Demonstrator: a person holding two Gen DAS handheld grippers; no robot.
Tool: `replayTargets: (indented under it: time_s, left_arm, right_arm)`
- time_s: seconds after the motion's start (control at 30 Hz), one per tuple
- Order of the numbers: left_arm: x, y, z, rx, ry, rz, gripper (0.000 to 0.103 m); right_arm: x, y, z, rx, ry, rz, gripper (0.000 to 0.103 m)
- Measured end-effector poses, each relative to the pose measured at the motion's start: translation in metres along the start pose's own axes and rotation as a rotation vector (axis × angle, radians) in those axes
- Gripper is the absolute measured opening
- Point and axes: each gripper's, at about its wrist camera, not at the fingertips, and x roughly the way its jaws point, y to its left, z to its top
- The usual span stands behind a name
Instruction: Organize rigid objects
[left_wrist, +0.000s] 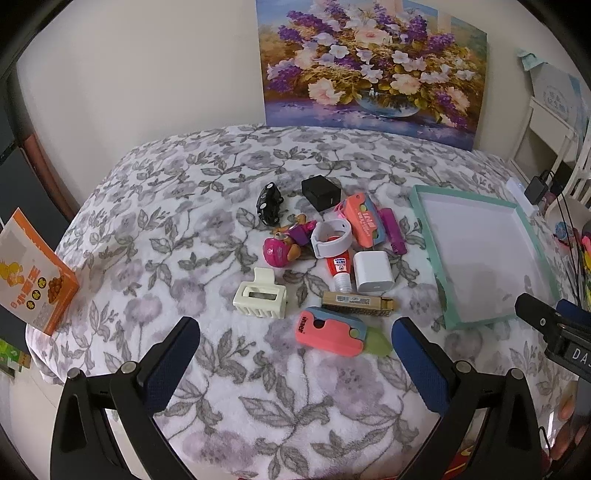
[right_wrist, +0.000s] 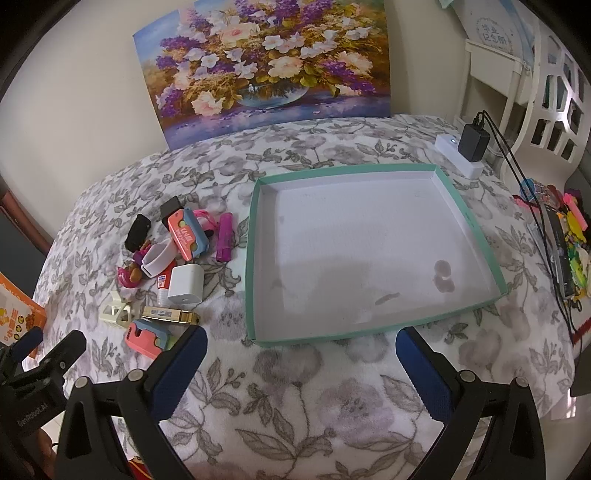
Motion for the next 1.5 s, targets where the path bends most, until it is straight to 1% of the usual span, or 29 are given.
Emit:
replayTargets:
  time_s: [0.47, 0.83, 1.5]
  left_arm:
    - [0.008, 0.006, -0.002, -0.037, 0.036, -0.025, 0.103]
    - [0.012, 0.009, -0.004, -0.042, 0.056, -0.009, 0.103]
    - [0.015, 0.013, -0.007, -0.051, 0.063, -0.007, 0.103]
  right_arm:
    - [0.0, 0.0, 0.0, 0.001, 0.0, 0.001, 0.103]
    - [0.0, 0.0, 0.0, 0.0, -0.001, 0.0, 0.103]
    - [0.001, 0.002, -0.001, 0.001, 0.001, 0.0, 0.103]
